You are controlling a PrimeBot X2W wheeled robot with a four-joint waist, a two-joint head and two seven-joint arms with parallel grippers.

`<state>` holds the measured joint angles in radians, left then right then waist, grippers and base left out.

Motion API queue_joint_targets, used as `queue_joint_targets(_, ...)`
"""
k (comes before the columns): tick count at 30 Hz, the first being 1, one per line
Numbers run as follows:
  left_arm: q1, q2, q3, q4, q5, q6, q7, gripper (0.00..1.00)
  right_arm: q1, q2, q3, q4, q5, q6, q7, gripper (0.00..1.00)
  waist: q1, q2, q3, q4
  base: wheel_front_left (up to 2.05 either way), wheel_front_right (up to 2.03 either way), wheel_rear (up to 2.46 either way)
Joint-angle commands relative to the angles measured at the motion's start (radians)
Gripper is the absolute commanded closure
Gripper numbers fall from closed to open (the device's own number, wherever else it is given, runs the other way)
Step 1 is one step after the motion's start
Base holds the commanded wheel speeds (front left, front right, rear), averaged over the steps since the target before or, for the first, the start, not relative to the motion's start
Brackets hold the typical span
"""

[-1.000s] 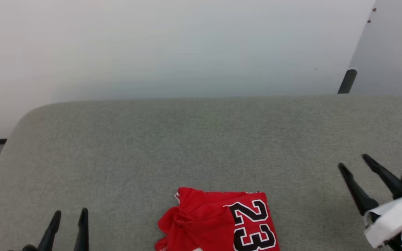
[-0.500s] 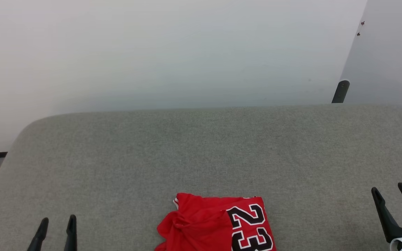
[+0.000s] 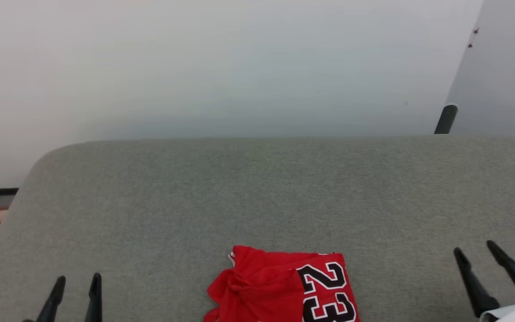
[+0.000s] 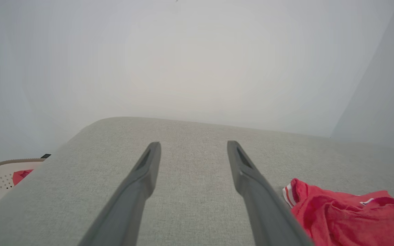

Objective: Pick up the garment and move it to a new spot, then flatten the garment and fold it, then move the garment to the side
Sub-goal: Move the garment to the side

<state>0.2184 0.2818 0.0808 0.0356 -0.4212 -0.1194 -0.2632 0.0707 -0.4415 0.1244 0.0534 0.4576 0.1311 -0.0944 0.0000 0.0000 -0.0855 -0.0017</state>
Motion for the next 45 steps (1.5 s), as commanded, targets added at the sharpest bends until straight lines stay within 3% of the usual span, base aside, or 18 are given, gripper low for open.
queue_joint_targets(1,-0.015,0.004,0.0,0.001,0.007,0.005,0.001,0.0,-0.02,0.001,0.016,0.0,0.011,-0.001,0.009,0.0,0.0,0.0,0.011,0.02,0.0,0.0,0.0)
queue_joint_targets(8,-0.057,0.003,-0.01,0.0,0.012,0.022,0.009,0.0,-0.067,-0.002,0.126,0.017,0.069,-0.001,0.081,0.0,0.0,0.0,0.037,0.084,0.0,0.0,0.0)
queue_joint_targets(17,-0.106,-0.011,-0.054,0.019,0.017,0.02,0.017,0.0,-0.122,-0.011,0.252,0.068,0.165,-0.001,0.274,0.0,0.0,0.0,0.081,0.179,0.0,0.0,0.0)
queue_joint_targets(26,-0.176,-0.035,-0.096,0.055,0.007,0.01,0.009,0.0,-0.145,0.011,0.234,0.134,0.23,-0.001,0.495,0.0,0.0,0.0,0.172,0.259,0.0,0.0,0.0)
queue_joint_targets(34,-0.218,-0.047,-0.1,0.087,-0.004,0.004,0.001,0.0,-0.168,0.049,0.241,0.187,0.218,-0.001,0.63,0.0,0.0,0.0,0.215,0.288,0.0,0.0,0.0)
queue_joint_targets(35,-0.22,-0.048,-0.099,0.089,-0.004,0.003,0.001,0.0,-0.169,0.052,0.249,0.196,0.214,-0.001,0.648,0.23,0.0,0.0,0.217,0.29,0.0,0.0,0.0)
queue_joint_targets(36,-0.221,-0.048,-0.099,0.092,-0.005,0.003,0.0,0.0,-0.171,0.056,0.258,0.199,0.212,-0.001,0.662,0.76,0.0,0.0,0.218,0.291,0.0,0.0,0.0)
queue_joint_targets(37,-0.222,-0.049,-0.099,0.095,-0.006,0.002,0.001,0.0,-0.173,0.058,0.263,0.202,0.216,-0.001,0.677,1.0,0.0,0.0,0.218,0.293,0.0,0.0,0.0)
queue_joint_targets(45,-0.22,-0.049,-0.09,0.11,-0.005,-0.002,-0.001,0.0,-0.202,0.038,0.235,0.155,0.209,-0.001,0.71,1.0,0.0,0.0,0.203,0.28,0.0,0.0,0.0)
